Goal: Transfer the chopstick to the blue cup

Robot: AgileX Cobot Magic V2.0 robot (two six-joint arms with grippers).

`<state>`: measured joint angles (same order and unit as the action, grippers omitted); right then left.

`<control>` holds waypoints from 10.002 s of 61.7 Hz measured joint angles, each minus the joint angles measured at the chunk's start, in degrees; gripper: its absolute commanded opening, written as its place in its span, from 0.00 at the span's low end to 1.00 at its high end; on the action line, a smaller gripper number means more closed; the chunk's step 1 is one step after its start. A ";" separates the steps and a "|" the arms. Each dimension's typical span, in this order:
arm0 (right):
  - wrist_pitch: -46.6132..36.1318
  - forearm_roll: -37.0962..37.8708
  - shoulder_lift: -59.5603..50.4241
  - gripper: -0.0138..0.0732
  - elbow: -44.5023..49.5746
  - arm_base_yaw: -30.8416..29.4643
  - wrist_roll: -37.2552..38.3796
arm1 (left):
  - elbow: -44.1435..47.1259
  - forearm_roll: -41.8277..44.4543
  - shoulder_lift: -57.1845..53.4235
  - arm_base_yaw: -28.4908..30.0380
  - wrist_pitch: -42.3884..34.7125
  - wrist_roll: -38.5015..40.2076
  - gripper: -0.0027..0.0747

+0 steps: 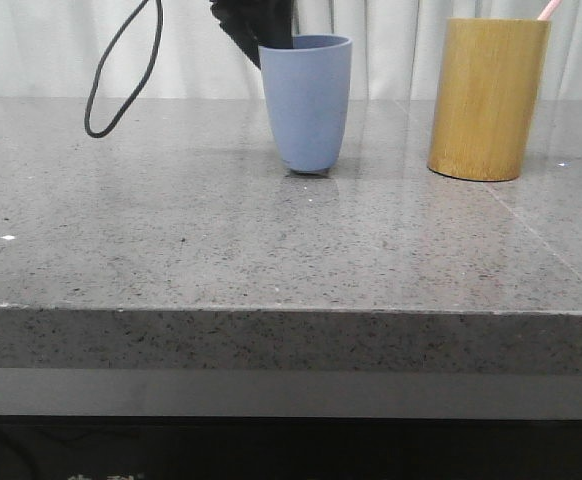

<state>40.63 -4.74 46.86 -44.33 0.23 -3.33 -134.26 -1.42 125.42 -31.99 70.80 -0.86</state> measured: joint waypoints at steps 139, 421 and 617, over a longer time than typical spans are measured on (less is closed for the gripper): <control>4.73 -32.47 31.61 0.78 -32.22 -11.79 -18.57 | 71.40 -3.70 -71.62 1.53 -21.85 -3.35 0.44; 10.34 -1.26 -9.40 0.56 -9.61 19.90 0.39 | 73.97 -3.70 -74.40 1.53 -22.24 -3.35 0.44; 9.80 0.16 -20.01 0.08 -1.82 19.90 0.49 | 134.34 -3.13 -125.67 30.87 -69.96 -4.44 0.01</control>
<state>50.43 -4.59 26.86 -46.16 20.13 -2.84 0.08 -4.55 -0.25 -1.12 0.84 -5.29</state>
